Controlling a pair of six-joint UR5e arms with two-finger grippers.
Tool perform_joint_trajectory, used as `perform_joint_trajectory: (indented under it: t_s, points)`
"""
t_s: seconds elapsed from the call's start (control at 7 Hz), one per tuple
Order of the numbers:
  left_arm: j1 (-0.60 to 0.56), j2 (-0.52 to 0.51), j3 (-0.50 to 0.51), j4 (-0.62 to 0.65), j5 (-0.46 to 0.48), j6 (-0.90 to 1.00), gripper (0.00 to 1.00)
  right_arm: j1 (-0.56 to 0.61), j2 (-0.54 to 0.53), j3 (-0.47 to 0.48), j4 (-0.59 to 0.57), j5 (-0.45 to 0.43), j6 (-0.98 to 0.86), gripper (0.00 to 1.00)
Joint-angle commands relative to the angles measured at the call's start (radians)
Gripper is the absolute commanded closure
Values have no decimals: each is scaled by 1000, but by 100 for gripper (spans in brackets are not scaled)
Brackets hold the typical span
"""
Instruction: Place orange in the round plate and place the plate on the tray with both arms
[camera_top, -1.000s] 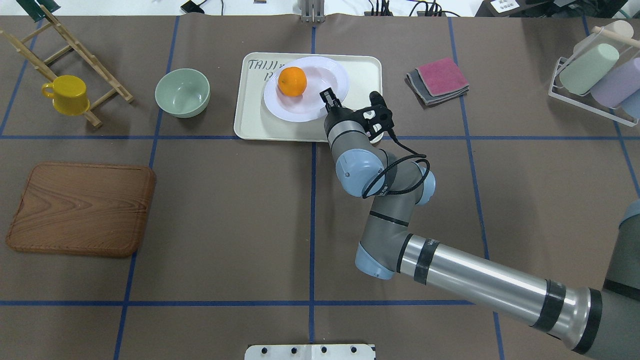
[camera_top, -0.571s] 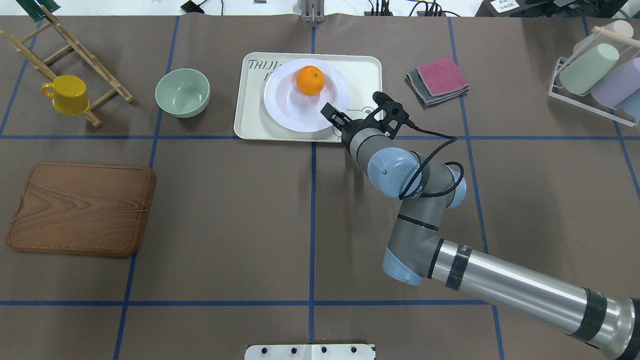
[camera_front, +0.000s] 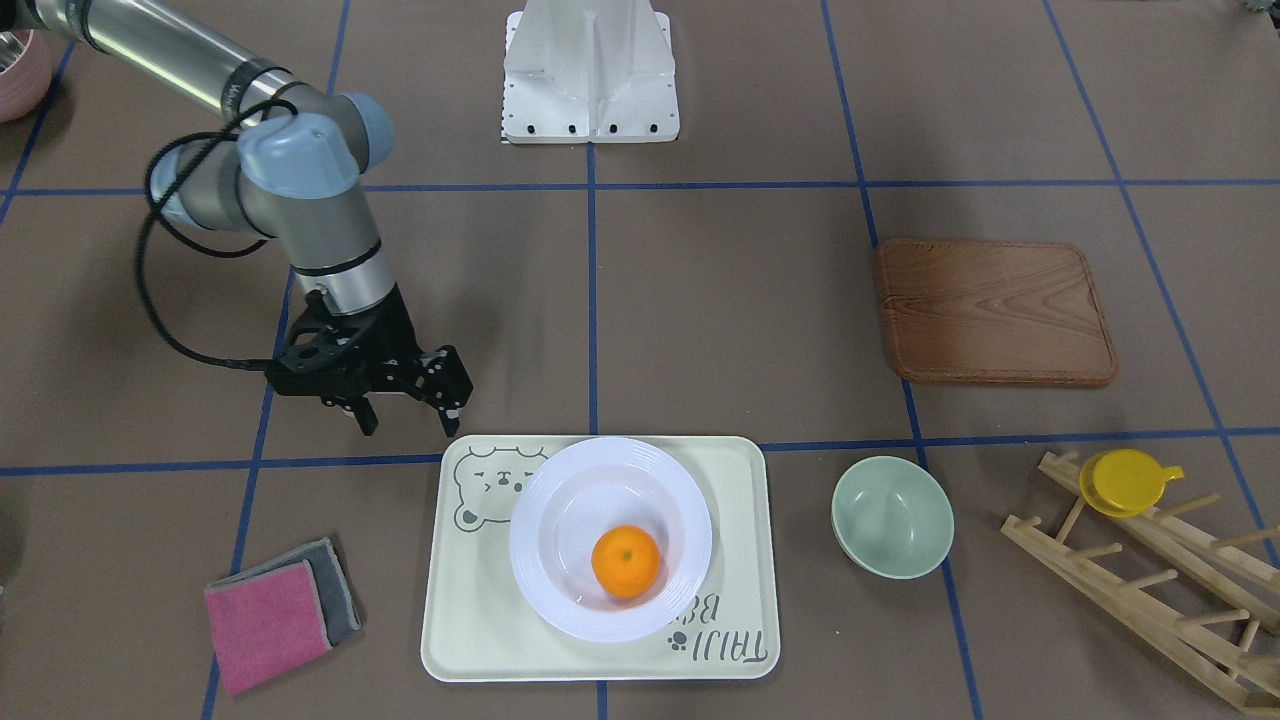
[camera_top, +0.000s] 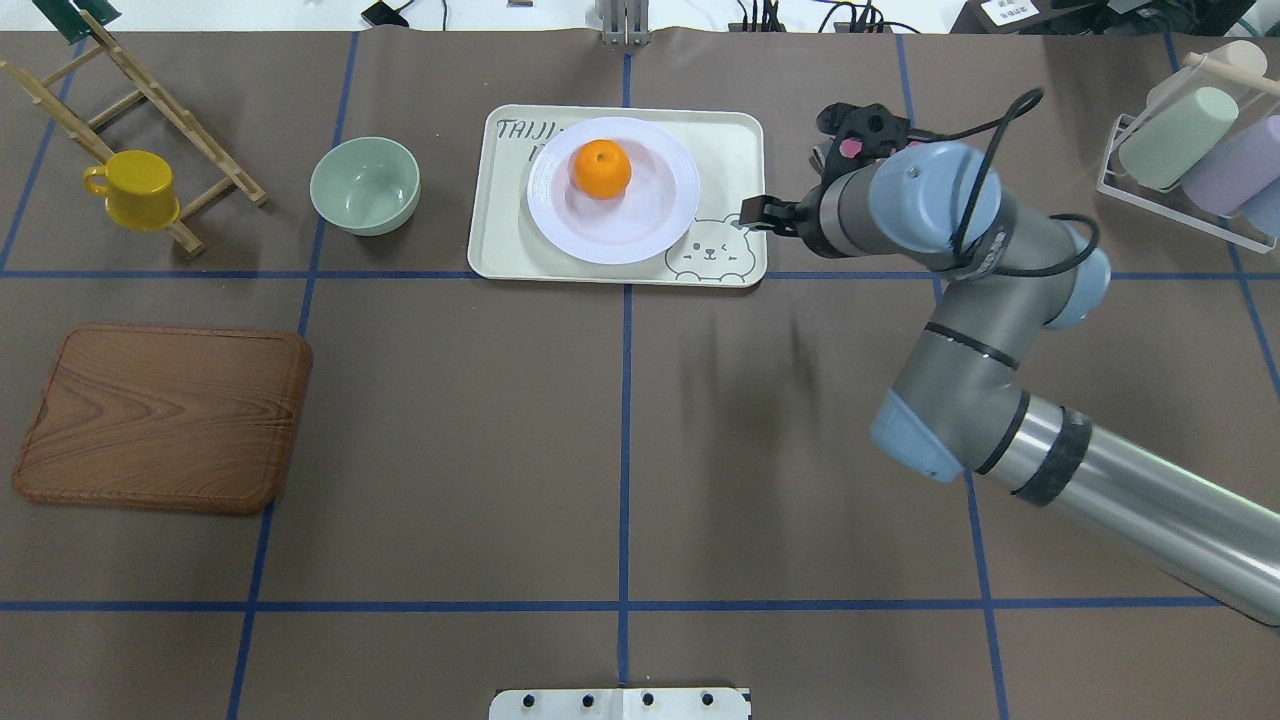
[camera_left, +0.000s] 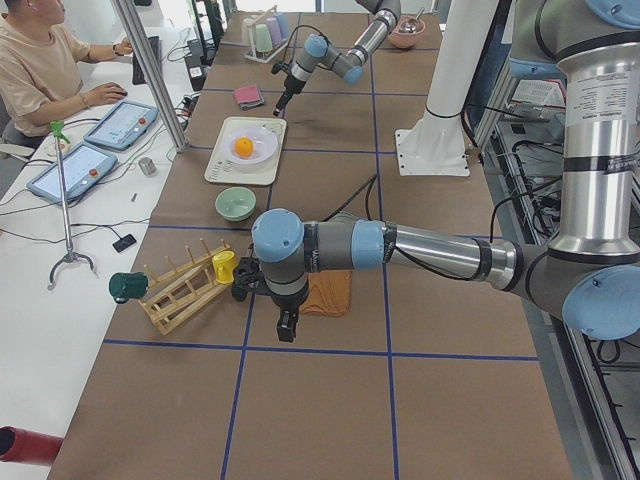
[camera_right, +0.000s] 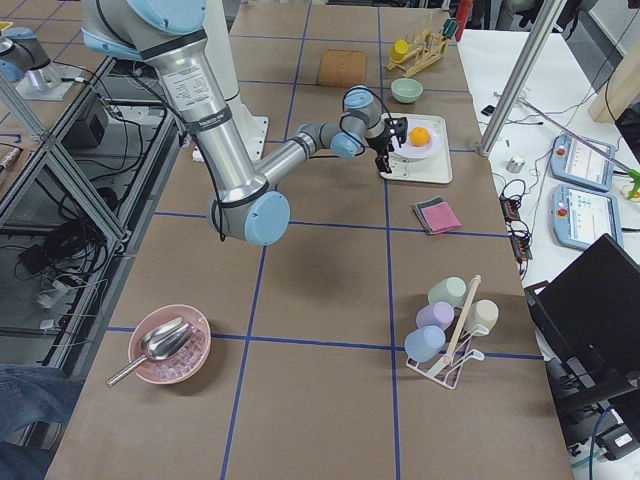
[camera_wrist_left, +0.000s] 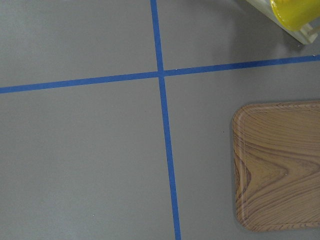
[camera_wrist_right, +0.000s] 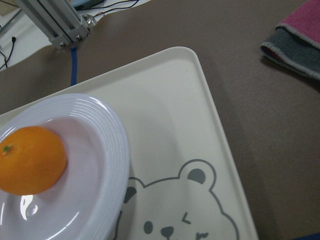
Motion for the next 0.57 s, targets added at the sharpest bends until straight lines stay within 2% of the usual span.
perform_joint_trajectory:
  t_s: [0.0, 0.43]
  points:
    - [0, -3, -5, -18, 6, -2, 0, 175, -124, 132, -143, 224, -314, 0]
    - [2, 13, -2, -15, 48, 4, 0, 427, -362, 154, -144, 402, -856, 0]
